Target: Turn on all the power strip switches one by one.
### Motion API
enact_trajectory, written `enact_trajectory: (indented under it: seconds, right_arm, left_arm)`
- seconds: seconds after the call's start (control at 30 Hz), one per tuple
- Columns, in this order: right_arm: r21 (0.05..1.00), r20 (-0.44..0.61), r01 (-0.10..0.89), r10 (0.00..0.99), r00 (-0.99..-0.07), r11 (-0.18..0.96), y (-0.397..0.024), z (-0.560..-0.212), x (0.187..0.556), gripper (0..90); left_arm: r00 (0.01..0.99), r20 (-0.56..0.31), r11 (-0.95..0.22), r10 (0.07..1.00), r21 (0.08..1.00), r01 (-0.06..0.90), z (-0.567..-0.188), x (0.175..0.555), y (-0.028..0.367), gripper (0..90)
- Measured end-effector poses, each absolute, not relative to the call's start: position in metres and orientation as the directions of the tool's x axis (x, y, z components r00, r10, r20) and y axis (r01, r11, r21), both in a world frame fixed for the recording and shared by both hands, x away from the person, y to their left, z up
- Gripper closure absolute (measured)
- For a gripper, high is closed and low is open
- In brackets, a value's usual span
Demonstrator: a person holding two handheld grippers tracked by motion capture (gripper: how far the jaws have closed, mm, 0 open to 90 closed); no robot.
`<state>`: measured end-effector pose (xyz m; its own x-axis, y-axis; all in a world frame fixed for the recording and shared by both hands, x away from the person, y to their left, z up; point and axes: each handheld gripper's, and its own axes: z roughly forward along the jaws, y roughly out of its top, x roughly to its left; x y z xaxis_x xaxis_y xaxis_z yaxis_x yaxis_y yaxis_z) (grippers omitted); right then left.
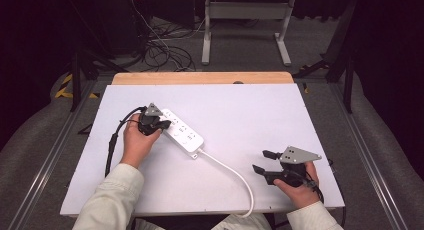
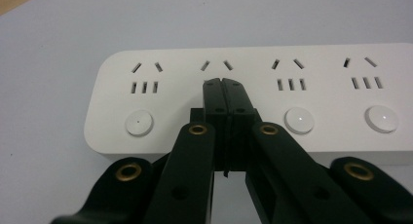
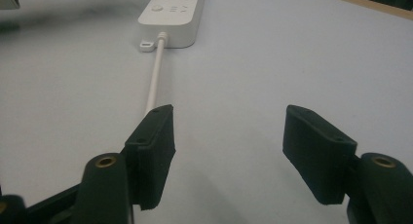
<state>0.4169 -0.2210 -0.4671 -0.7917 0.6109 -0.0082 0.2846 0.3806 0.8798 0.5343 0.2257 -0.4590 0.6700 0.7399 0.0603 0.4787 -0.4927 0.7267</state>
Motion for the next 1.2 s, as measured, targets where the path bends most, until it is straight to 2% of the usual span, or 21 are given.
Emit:
enact_trajectory:
  seconds: [0.13, 0.23, 0.63, 1.2]
  right_arm:
    - [0.88, -0.007, 0.286, 0.611, -0.791, 0.38, -0.221, -0.4671, 0.4166, 36.9]
    - [0.879, -0.01, 0.284, 0.611, -0.791, 0.382, -0.2209, -0.467, 0.4164, 36.9]
    - [0.878, -0.009, 0.287, 0.611, -0.791, 0.384, -0.2208, -0.4673, 0.4165, 36.9]
    - [0.878, -0.01, 0.285, 0.61, -0.792, 0.385, -0.221, -0.4673, 0.4161, 37.0]
  left_arm:
    - [0.664, 0.042, -0.468, 0.747, 0.743, 0.479, -0.4617, 0.533, 0.2279, 90.0]
    - [0.652, 0.075, -0.482, 0.754, 0.738, 0.473, -0.4618, 0.5324, 0.2288, 89.9]
    - [0.651, 0.086, -0.478, 0.754, 0.751, 0.455, -0.4639, 0.5313, 0.2279, 90.0]
    - [0.646, 0.064, -0.468, 0.761, 0.744, 0.477, -0.4651, 0.532, 0.2242, 90.0]
